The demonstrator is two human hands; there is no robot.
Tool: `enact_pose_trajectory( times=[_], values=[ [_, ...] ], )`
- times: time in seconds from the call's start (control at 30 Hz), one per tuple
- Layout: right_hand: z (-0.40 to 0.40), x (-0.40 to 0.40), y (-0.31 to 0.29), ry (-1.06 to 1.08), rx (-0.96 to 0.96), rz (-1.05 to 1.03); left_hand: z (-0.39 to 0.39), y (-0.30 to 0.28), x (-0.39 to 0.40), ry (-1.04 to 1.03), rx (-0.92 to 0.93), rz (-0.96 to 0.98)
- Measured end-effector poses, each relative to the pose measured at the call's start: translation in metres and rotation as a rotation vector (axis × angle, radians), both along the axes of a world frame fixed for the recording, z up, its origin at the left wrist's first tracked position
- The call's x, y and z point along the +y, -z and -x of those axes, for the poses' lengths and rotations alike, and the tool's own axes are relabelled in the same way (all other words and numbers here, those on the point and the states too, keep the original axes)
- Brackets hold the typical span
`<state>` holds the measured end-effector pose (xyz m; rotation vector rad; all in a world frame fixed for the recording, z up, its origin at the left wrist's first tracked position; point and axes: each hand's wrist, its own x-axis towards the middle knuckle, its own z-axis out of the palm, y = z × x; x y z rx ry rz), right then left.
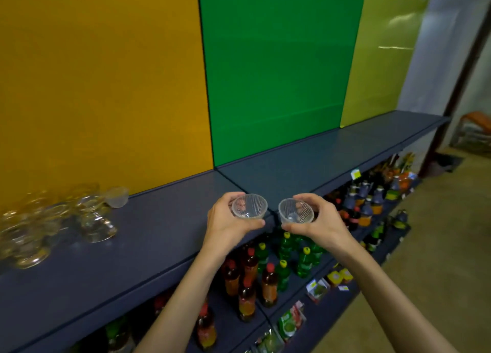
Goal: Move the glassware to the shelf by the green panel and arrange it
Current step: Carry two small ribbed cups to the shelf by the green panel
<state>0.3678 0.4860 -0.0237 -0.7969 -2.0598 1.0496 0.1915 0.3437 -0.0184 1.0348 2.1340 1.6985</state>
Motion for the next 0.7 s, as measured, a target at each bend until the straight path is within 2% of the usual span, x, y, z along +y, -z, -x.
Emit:
enact_pose_trajectory(
  times=[0.33,0.7],
  values=[
    [-0.113,0.155,-0.002,0.057,0.011,0.024,-0.115,-0.011,0.168,0.094,-0.053,-0.014],
    [-0.159,0.314,0.005,0.171,0.042,-0.013,-0.153,-0.003,0.334,0.136,-0.063,0.006]
  ],
)
